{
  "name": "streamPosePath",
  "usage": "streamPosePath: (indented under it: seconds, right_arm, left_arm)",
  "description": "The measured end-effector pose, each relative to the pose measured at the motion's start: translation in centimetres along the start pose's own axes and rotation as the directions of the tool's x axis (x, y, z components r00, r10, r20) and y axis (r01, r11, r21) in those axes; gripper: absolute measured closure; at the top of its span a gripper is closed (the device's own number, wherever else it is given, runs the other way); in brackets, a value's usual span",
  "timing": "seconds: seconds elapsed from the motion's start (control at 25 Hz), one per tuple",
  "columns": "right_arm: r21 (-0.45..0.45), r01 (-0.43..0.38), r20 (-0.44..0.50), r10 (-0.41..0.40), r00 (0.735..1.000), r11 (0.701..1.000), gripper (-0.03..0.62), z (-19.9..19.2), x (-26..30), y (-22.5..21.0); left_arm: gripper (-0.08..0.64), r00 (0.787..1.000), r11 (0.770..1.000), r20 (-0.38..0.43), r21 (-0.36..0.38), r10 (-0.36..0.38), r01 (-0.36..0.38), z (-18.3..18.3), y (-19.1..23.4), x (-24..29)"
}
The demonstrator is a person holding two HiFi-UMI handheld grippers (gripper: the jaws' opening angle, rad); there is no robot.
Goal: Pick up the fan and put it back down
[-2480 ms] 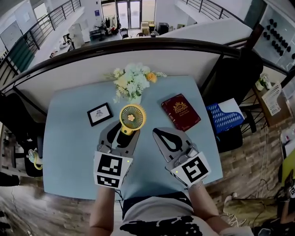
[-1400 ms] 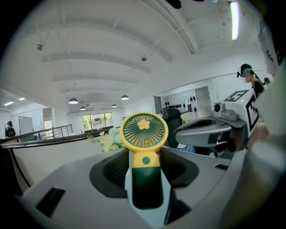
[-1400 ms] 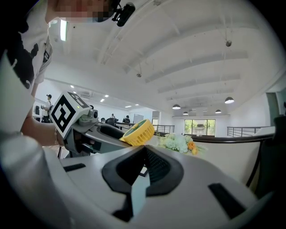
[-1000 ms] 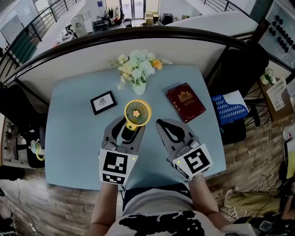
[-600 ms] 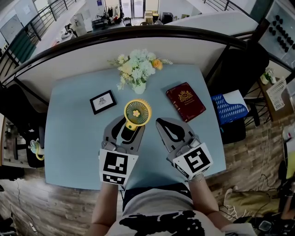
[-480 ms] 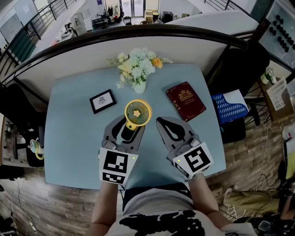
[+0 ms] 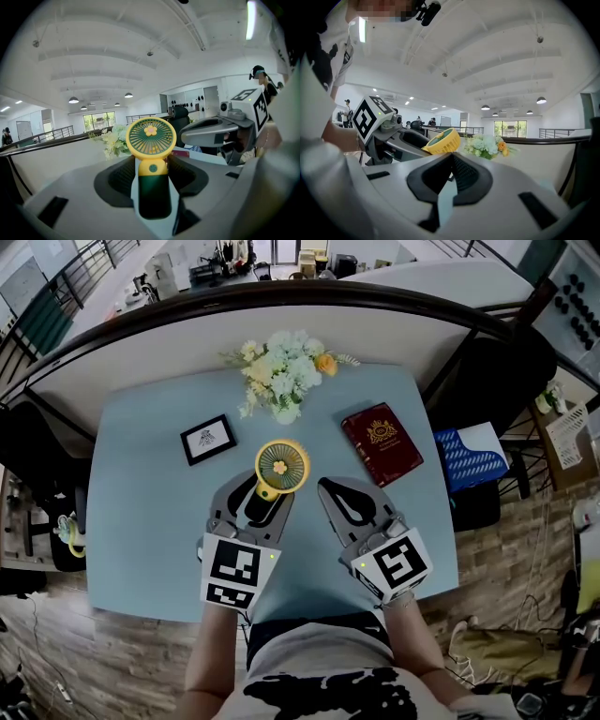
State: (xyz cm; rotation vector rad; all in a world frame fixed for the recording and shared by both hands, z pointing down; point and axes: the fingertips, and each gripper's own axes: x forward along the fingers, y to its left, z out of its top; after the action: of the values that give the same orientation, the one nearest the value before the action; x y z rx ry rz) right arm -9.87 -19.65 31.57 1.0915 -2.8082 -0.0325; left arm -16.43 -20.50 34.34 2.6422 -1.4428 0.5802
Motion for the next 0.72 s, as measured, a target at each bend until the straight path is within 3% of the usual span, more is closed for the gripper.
streamPosePath:
  seconds: [0.72]
  right_arm:
    - [0.112, -0.001, -0.098, 0.012, 0.995, 0.994, 0.588, -6.1, 2.3, -2.7]
  left_arm:
    - [0.334, 0.982, 1.000, -0.186, -0.008, -0.026, 0.025, -5.8, 0.4, 4.1]
